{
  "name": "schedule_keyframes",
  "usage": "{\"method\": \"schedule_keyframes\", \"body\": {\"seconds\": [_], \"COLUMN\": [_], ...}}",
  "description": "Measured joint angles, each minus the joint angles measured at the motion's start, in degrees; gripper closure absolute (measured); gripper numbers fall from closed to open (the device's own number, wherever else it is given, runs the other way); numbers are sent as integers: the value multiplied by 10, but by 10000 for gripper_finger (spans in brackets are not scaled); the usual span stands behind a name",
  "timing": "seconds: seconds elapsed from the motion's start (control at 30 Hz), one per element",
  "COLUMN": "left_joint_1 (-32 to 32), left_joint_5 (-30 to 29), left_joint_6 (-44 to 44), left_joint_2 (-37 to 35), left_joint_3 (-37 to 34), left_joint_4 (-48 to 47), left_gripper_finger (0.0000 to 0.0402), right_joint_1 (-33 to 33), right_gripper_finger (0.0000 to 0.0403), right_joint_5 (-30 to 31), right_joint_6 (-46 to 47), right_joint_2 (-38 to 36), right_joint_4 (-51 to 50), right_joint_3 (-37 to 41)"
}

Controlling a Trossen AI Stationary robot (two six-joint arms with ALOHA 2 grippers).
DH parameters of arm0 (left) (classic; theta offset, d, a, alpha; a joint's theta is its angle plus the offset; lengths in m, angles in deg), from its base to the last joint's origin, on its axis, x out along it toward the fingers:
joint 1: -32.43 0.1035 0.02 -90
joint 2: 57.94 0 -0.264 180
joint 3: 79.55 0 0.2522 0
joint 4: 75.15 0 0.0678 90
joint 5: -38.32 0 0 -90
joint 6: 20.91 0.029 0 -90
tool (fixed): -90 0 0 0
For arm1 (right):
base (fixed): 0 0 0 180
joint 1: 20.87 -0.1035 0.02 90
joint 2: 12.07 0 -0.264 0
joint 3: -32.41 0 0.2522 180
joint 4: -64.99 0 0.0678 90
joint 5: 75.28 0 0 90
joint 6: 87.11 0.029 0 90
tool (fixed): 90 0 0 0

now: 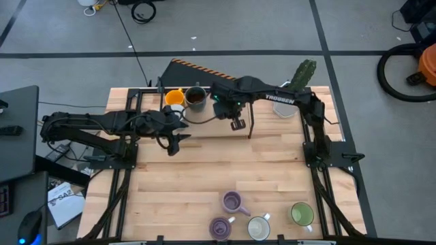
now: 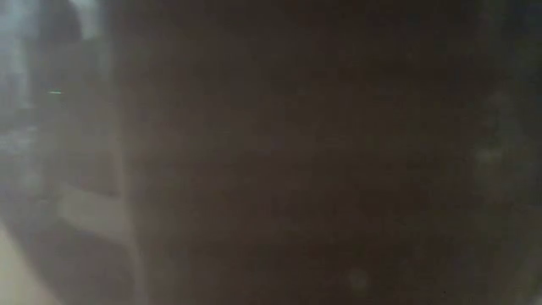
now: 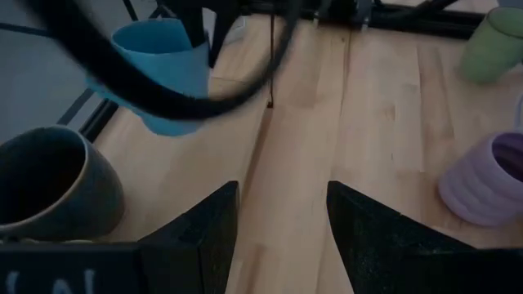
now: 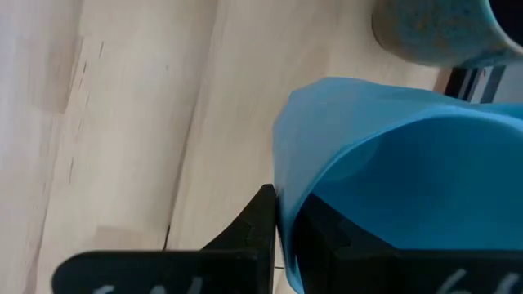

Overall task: Place coffee mugs
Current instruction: Put the blue mug on the shelf

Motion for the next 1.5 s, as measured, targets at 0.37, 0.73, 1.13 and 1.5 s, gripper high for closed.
{"method": "schedule_keyframes", "body": {"seconds": [0.37,0.73,1.13,1.5], "left_joint_1": [3,9,8,8], "left_joint_5": [-14,-30,-29,-21], "left_joint_6": [16,22,4,2], "left_joint_2": [-9,-25,-31,-31], "left_joint_3": [0,1,0,0], "left_joint_4": [-13,27,21,17], "left_gripper_finger": [210,210,210,210], "right_joint_1": [21,79,84,90], "right_gripper_finger": [368,368,368,368], "right_joint_5": [9,-11,-38,-40], "right_joint_6": [-29,8,25,53], "right_joint_2": [32,47,47,47], "right_joint_4": [37,59,105,109], "right_joint_3": [0,2,15,39]}}
